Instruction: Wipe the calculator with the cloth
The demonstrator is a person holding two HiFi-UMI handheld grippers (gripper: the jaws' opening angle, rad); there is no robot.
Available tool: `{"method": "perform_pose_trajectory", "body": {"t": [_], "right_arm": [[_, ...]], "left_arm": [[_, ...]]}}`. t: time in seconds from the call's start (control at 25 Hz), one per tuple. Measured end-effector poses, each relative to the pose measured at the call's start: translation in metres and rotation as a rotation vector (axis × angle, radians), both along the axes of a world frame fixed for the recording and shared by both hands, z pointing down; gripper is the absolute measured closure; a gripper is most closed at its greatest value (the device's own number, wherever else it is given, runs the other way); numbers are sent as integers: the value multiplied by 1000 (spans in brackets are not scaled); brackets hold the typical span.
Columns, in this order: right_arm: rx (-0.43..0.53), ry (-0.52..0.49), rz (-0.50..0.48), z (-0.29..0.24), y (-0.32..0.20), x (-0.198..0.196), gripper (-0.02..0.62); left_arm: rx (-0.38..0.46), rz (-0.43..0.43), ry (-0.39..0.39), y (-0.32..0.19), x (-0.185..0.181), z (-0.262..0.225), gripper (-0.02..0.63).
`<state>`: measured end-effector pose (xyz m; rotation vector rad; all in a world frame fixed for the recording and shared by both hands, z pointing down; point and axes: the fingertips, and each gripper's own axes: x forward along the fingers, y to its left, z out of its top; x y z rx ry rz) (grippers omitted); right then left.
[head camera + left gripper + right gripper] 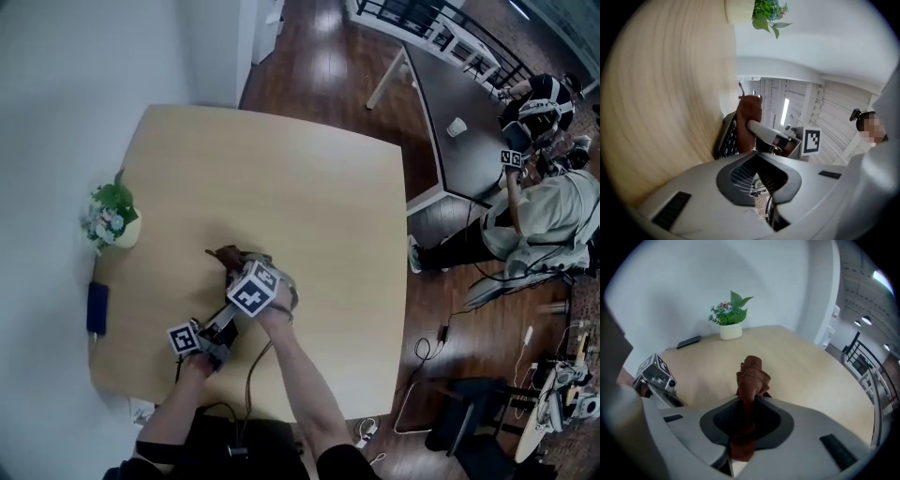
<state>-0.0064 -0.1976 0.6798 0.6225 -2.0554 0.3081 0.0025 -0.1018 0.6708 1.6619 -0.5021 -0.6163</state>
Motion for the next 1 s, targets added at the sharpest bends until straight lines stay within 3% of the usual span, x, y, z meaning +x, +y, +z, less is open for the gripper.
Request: {"method": "perform_pose_trajectory", "body": {"t": [0.24, 0.32, 0.44, 0.56, 0.64, 0.72, 0.84, 1.0], "right_arm": [[-24, 66, 273, 6, 1, 119, 529], [-24, 63, 333, 3, 6, 142, 529], [0, -10, 324, -21, 11, 122, 530], [46, -109, 143, -40, 11, 41, 529], [54, -109, 16, -36, 10, -9, 529], [33, -83, -46, -21, 7, -32, 529], [-6, -59, 11, -3, 0, -8, 529], [-37, -67, 182, 2, -3, 67, 529]], "left_arm": [[-5, 0, 4, 0, -3, 1, 594], [-4, 2, 5, -1, -2, 1, 594], [-1, 5, 8, -1, -3, 0, 594], [-12, -2, 20, -1, -5, 1, 594], [-13, -8, 20, 0, -5, 2, 594], [-15, -11, 15, 0, -3, 2, 594], [-20, -8, 16, 0, 0, 3, 595], [-9, 0, 8, -2, -1, 5, 594]]}}
